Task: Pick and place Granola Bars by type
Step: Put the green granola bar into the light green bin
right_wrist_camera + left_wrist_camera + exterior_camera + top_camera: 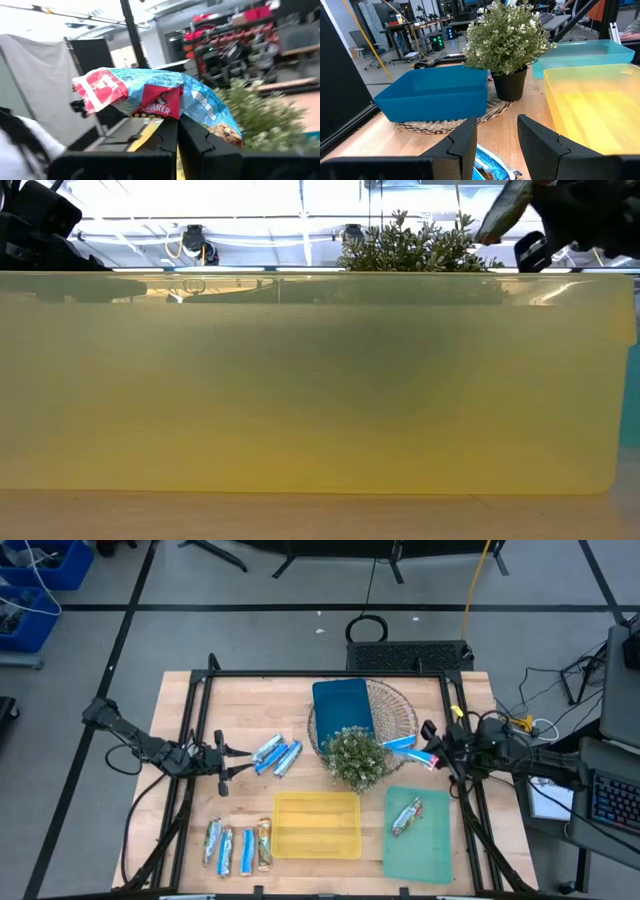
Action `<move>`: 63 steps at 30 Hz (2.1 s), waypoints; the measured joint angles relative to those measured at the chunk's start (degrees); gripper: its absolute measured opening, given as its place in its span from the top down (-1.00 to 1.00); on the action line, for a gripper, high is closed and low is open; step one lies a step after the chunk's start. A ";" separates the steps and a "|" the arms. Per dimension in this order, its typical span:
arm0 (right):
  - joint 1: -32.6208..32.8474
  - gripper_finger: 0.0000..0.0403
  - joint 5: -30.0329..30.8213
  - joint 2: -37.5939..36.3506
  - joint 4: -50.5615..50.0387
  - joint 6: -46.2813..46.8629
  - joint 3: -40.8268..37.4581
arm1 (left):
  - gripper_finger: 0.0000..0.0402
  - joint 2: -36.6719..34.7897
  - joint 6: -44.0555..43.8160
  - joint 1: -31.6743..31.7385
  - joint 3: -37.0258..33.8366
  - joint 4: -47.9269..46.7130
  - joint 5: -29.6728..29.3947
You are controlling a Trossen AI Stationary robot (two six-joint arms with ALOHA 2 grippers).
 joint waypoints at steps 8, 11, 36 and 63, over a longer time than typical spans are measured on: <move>7.94 1.00 0.06 0.22 -1.62 7.13 1.27 | 0.28 0.00 0.00 -0.02 0.00 0.02 -0.02; 11.29 1.00 0.90 0.41 -7.36 8.04 3.12 | 0.28 0.00 0.00 -0.01 0.00 0.02 -0.02; 47.34 1.00 32.81 41.17 -37.42 22.59 24.79 | 0.28 0.00 0.00 0.00 0.00 0.02 -0.02; 52.90 1.00 39.21 56.71 -46.61 32.88 29.61 | 0.28 -0.02 0.01 0.00 0.00 0.02 -0.02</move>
